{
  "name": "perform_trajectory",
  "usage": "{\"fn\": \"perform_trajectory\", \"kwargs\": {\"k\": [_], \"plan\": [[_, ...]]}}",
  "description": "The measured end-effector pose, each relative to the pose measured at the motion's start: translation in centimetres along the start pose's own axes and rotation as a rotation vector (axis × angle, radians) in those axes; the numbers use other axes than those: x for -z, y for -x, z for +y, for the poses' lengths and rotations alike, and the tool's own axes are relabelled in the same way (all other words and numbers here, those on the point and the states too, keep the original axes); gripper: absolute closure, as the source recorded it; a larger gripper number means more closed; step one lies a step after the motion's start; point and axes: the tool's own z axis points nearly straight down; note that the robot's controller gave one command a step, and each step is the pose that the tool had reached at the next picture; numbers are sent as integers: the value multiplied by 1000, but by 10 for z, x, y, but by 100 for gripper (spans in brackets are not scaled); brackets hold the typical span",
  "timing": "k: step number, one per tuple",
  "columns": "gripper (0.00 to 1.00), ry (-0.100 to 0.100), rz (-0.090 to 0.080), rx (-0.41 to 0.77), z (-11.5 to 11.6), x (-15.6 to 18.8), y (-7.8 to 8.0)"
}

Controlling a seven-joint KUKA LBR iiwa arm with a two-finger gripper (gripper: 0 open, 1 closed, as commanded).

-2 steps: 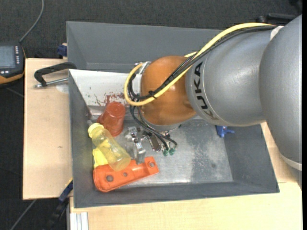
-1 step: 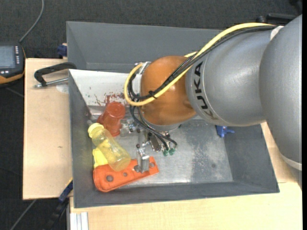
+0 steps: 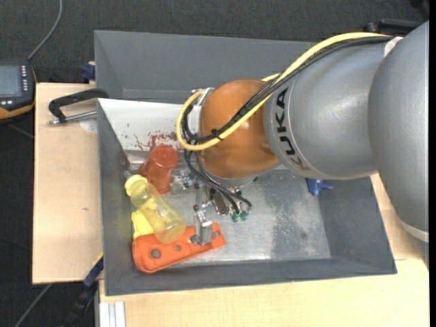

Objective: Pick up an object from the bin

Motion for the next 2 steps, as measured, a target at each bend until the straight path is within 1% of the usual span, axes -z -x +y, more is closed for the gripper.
{"fn": "perform_trajectory", "kwargs": {"k": [1,2], "plan": [[0,1,-6,65,-14,-47,-6],[0,1,-2,85,-42,-90,-23]]}}
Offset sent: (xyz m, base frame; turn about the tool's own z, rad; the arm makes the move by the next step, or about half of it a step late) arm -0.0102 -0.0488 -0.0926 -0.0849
